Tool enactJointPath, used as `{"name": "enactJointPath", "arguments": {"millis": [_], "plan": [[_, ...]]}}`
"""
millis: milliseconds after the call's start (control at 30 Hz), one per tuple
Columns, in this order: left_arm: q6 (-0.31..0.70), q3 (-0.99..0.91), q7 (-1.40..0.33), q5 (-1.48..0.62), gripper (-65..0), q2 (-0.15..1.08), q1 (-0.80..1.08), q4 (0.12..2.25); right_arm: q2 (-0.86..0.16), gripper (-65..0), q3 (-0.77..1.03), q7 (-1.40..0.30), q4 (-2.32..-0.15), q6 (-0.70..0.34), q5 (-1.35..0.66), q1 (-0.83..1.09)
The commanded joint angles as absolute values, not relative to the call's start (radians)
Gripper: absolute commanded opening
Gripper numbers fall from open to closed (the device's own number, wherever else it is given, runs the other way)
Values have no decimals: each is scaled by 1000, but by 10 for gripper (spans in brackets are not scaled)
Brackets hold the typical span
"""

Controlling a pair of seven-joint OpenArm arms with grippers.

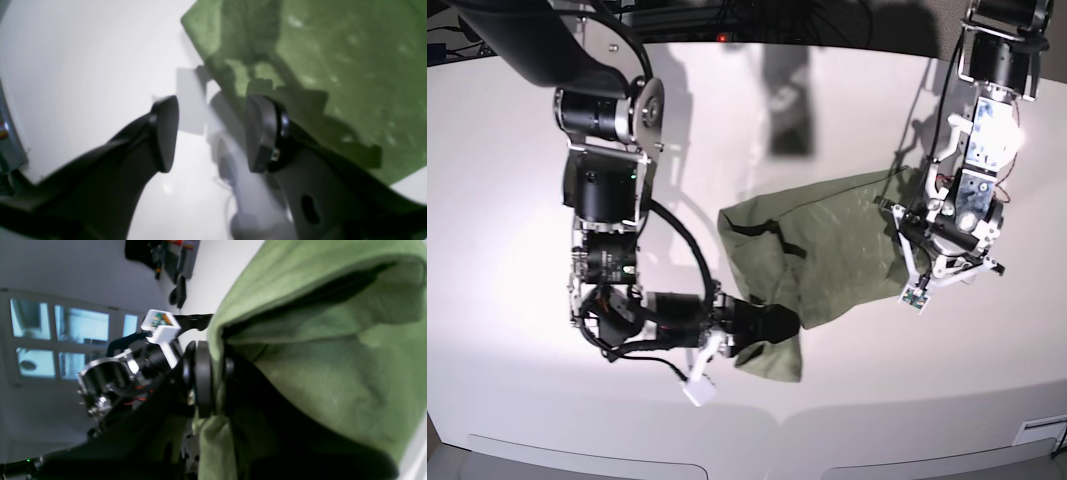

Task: Fold the T-shirt properly
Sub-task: 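Lift the green strip with both grippers and swing it toward the left gripper, then lay the shirt down with the right gripper and release it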

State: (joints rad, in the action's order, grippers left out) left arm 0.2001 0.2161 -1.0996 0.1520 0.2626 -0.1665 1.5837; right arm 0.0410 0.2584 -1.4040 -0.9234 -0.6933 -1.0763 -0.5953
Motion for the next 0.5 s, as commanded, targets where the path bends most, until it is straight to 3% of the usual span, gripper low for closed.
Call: {"name": "enactJointPath", "arguments": {"millis": [0, 267, 467], "plan": [[179, 210, -1080, 192, -333, 273, -188, 1600, 62, -650, 247, -1396, -939, -698, -1111, -631], [91, 210, -1100, 235, -334, 392, -186, 1599, 157, -650, 161, -1396, -939, -698, -1111, -630], [7, 210, -1121, 235, -334, 521, -186, 1599, 157, -650, 128, -1396, -938, -698, -1096, -626]]}}
